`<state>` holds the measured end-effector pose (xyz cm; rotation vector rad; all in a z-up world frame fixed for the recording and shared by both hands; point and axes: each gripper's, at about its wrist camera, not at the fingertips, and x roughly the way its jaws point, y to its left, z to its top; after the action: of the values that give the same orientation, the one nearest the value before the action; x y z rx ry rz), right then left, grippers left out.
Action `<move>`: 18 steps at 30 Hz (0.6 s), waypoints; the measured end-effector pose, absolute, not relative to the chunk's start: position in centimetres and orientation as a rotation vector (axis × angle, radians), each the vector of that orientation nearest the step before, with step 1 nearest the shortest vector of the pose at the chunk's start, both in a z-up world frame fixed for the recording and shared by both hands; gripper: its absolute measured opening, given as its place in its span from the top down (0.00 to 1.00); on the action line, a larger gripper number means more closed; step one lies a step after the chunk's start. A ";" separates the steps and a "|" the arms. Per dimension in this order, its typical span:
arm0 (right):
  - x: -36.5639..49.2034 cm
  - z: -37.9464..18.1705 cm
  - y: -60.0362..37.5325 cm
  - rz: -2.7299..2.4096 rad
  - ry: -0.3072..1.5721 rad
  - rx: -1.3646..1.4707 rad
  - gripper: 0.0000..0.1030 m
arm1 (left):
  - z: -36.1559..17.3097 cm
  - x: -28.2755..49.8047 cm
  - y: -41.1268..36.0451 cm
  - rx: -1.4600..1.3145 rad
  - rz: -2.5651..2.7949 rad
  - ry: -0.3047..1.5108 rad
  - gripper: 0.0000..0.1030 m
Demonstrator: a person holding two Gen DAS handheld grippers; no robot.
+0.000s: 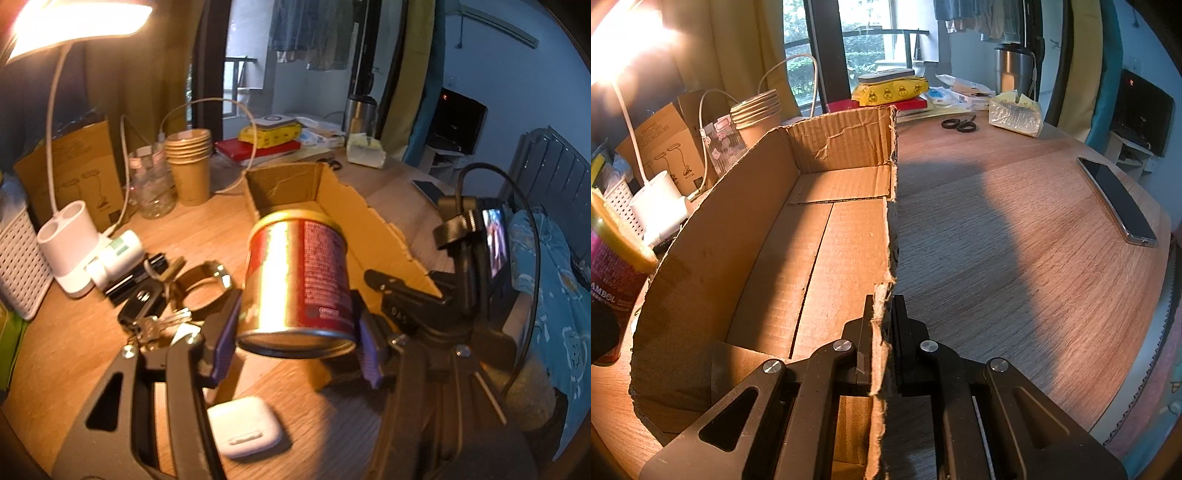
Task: Organize rigid objects
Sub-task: 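Carry the tin can with the left tool and lower it into the box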
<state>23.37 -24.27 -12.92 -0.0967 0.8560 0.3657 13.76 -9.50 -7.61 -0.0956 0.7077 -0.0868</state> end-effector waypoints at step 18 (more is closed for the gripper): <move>23.3 -12.9 -24.3 0.367 0.854 -0.095 0.92 | -8.4 16.3 -12.1 -0.058 -0.136 0.743 0.45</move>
<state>23.31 -24.26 -12.92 -0.0950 0.8544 0.3675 16.35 -12.08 -8.44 -0.0580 0.7430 -0.1363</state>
